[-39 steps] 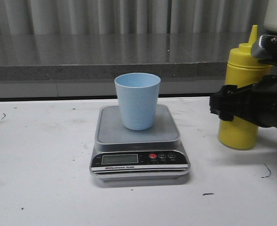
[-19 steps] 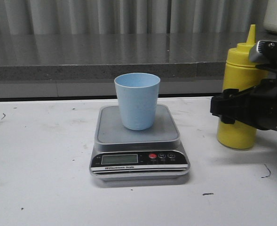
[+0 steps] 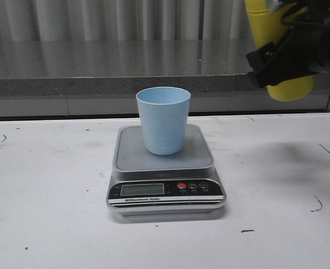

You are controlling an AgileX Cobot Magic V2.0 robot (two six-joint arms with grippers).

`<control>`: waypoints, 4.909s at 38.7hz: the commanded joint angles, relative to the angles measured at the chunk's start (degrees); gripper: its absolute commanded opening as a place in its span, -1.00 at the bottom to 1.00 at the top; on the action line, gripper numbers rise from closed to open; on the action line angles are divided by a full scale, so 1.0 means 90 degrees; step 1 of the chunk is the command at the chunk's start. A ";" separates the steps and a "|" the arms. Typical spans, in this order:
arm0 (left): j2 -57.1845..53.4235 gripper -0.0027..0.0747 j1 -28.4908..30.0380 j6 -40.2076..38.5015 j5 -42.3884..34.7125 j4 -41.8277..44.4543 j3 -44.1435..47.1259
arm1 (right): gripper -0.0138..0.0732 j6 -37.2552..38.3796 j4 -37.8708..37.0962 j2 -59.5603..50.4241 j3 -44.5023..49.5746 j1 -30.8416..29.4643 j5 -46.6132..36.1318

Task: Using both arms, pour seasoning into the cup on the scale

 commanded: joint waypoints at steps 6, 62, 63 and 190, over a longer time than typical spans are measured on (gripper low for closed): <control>0.0069 -0.98 -0.0003 -0.0057 -0.0528 -0.0052 -0.0160 | -0.40 -0.2601 -0.0183 -0.0362 -0.0907 0.0006 0.0164; 0.0069 -0.98 -0.0003 -0.0057 -0.0528 -0.0052 -0.0160 | -0.55 -0.6570 -0.1611 0.0100 -0.2371 0.0013 0.0458; 0.0069 -0.98 -0.0003 -0.0057 -0.0528 -0.0052 -0.0160 | -0.55 -0.6231 -0.1578 0.0100 -0.2371 0.0013 0.0453; 0.0069 -0.98 -0.0003 -0.0057 -0.0528 -0.0052 -0.0160 | 0.59 0.2771 0.1402 0.0910 0.1188 0.0646 -0.1241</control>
